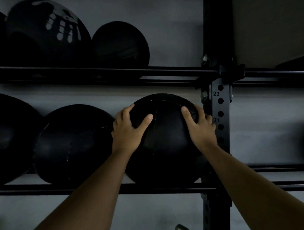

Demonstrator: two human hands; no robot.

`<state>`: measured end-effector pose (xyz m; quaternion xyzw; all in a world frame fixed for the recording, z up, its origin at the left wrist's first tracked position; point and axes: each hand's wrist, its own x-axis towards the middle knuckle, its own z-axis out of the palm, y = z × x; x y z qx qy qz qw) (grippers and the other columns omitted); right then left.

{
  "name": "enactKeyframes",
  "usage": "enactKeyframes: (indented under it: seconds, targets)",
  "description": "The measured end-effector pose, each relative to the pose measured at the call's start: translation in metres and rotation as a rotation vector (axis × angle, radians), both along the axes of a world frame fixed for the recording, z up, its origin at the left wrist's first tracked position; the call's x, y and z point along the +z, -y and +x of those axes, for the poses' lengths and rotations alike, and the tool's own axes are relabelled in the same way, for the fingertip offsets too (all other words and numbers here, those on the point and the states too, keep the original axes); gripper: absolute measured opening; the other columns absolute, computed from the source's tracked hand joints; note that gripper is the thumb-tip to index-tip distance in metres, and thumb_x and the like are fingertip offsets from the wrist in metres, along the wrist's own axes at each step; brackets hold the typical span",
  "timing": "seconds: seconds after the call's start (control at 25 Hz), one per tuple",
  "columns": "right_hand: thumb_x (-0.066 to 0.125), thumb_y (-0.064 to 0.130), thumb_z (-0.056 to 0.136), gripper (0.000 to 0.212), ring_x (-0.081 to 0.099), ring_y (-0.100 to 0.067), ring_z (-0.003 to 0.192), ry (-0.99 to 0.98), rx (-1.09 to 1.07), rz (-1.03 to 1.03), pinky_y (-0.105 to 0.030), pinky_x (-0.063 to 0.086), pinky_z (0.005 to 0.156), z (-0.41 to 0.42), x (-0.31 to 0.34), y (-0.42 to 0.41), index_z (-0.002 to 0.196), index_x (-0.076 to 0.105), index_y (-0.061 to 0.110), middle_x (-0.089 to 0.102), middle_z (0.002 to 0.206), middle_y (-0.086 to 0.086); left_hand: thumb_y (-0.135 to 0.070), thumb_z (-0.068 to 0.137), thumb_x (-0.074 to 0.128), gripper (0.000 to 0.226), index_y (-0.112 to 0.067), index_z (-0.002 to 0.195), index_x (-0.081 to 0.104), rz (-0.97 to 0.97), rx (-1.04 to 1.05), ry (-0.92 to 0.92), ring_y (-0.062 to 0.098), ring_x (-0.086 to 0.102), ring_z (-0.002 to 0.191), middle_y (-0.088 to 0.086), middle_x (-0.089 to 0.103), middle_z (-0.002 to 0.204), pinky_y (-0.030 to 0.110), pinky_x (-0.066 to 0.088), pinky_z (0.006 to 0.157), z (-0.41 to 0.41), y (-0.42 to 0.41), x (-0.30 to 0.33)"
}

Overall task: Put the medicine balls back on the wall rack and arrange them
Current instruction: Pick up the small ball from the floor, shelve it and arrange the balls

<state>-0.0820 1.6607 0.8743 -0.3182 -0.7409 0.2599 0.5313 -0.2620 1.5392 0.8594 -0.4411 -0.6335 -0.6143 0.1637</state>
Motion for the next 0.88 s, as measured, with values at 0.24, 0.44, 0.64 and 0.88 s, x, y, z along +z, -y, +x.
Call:
enactKeyframes:
  seconds: [0.24,0.44,0.64,0.88]
  targets:
    - [0.032,0.086,0.090,0.087,0.023,-0.050,0.155,0.045,-0.008,0.007,-0.068,0.020,0.125,0.004,-0.003,0.001,0.163,0.025,0.040,0.025,0.171,-0.018,-0.074,0.094,0.055,0.081,-0.043,0.163,0.025,-0.197,-0.059,-0.028,0.025,0.024,0.159,-0.007,0.024,0.172,0.060,0.024,0.128,-0.001,0.027,0.006]
    - [0.040,0.058,0.102,0.066,0.031,-0.046,0.152,0.089,-0.134,0.298,-0.061,0.018,0.127,-0.016,0.016,0.045,0.158,0.041,0.024,0.039,0.163,-0.022,-0.071,0.104,0.032,0.068,-0.042,0.165,0.028,-0.372,0.144,-0.203,0.026,0.021,0.162,-0.005,0.030,0.174,0.059,0.001,0.131,-0.017,0.052,0.020]
    - [0.050,0.046,0.104,0.053,0.040,-0.039,0.146,0.125,0.088,0.462,-0.045,0.028,0.123,-0.117,0.041,0.128,0.151,0.053,0.020,0.051,0.152,-0.020,-0.071,0.102,0.035,0.071,-0.035,0.163,0.035,-0.311,0.451,-0.203,0.031,0.020,0.162,0.001,0.031,0.173,0.062,0.004,0.130,-0.095,0.114,0.036]
    - [0.039,0.063,0.104,0.066,0.030,-0.041,0.151,0.288,0.145,0.148,-0.051,0.031,0.121,-0.234,0.034,0.175,0.159,0.038,0.026,0.035,0.161,-0.021,-0.086,0.089,0.043,0.096,-0.030,0.164,0.028,-0.349,0.358,0.089,0.043,0.033,0.154,0.010,0.030,0.171,0.060,0.031,0.122,-0.198,0.174,0.049]
